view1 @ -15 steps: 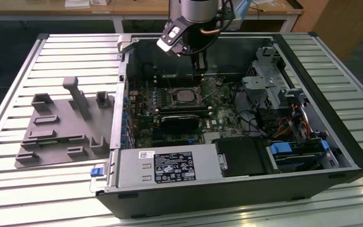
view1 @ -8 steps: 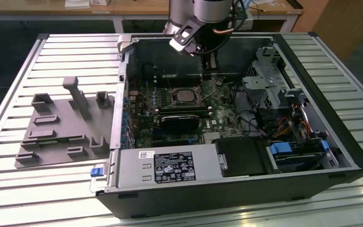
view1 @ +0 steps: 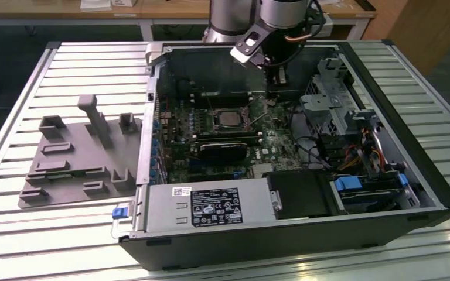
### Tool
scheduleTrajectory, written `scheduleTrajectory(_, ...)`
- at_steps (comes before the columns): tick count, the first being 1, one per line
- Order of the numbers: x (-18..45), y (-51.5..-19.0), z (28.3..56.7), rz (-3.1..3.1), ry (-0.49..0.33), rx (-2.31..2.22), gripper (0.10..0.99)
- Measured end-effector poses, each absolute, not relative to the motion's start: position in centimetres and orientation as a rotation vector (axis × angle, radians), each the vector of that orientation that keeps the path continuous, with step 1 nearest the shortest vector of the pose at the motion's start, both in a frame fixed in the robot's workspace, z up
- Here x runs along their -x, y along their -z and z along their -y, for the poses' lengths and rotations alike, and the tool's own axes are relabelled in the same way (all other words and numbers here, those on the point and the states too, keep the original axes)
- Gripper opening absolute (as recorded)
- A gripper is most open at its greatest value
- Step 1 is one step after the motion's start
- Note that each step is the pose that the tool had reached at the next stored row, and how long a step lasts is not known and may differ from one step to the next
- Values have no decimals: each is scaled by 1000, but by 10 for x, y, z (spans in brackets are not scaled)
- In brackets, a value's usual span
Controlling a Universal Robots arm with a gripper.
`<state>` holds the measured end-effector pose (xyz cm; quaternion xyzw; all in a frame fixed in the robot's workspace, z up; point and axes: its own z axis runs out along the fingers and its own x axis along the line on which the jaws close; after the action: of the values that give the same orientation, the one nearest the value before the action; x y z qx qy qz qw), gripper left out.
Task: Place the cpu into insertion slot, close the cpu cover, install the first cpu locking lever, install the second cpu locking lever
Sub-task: 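Close the cpu cover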
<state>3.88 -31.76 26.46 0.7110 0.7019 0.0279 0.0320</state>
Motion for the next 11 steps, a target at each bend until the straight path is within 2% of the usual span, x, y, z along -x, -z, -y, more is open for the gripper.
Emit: scheduleTrajectory(11,-52,-253,318,-2163,-81,-2191,102)
